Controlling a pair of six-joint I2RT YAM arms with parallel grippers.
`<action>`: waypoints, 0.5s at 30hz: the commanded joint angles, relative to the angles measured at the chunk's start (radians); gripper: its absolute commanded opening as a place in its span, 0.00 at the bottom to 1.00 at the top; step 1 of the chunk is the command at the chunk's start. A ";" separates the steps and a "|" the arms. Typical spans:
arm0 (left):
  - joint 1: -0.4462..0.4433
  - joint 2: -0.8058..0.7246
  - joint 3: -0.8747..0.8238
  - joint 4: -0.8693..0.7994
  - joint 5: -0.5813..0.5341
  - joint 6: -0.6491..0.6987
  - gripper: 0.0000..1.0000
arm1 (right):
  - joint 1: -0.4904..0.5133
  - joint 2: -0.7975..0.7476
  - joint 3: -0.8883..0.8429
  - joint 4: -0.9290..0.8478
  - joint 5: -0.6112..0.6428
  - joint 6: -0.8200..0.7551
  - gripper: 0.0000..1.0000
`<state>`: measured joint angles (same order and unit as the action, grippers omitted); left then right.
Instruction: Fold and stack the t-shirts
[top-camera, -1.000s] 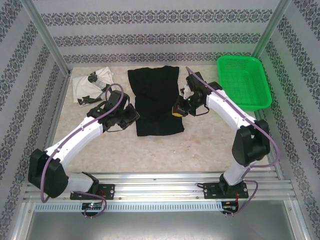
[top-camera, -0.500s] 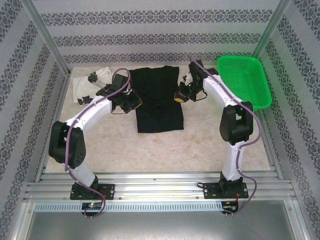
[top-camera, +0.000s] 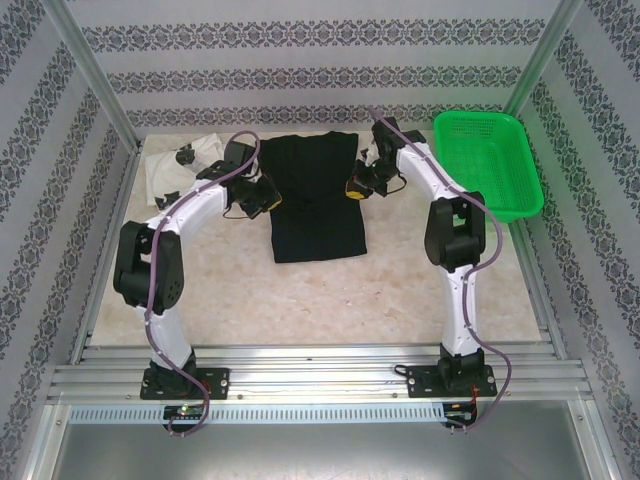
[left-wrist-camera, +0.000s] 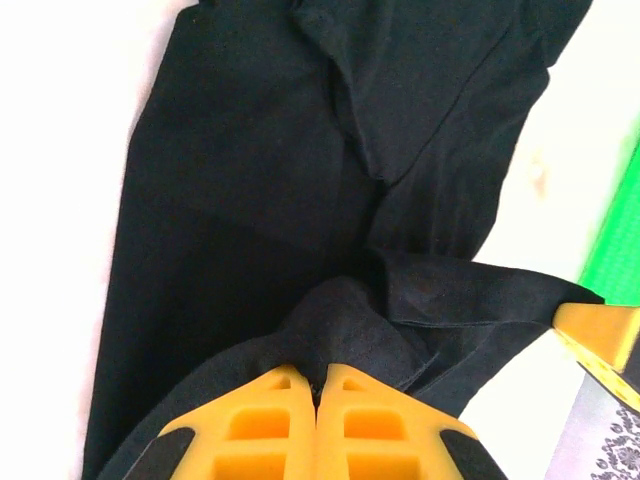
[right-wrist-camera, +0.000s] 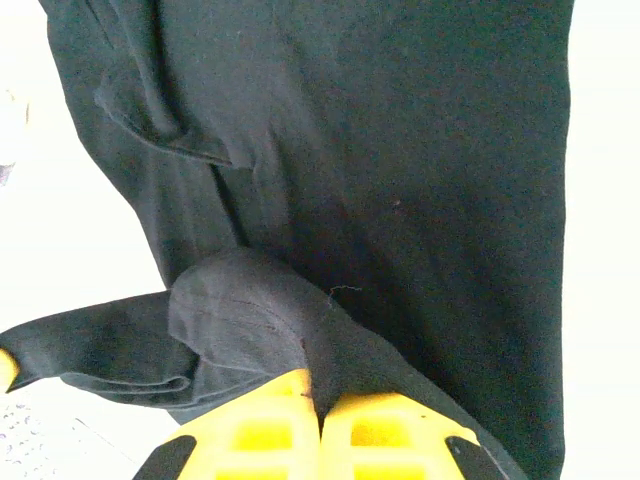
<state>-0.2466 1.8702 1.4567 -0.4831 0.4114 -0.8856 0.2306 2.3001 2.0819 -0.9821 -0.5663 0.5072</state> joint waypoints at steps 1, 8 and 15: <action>0.015 0.041 0.041 0.033 0.018 0.027 0.00 | -0.012 0.043 0.068 -0.030 0.005 -0.025 0.00; 0.030 0.133 0.108 0.035 0.020 0.027 0.00 | -0.026 0.120 0.130 -0.013 0.011 0.001 0.00; 0.051 0.220 0.166 0.051 0.047 0.009 0.05 | -0.041 0.195 0.156 0.060 -0.031 0.060 0.09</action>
<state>-0.2142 2.0624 1.5894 -0.4644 0.4347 -0.8787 0.1997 2.4569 2.2105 -0.9722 -0.5682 0.5224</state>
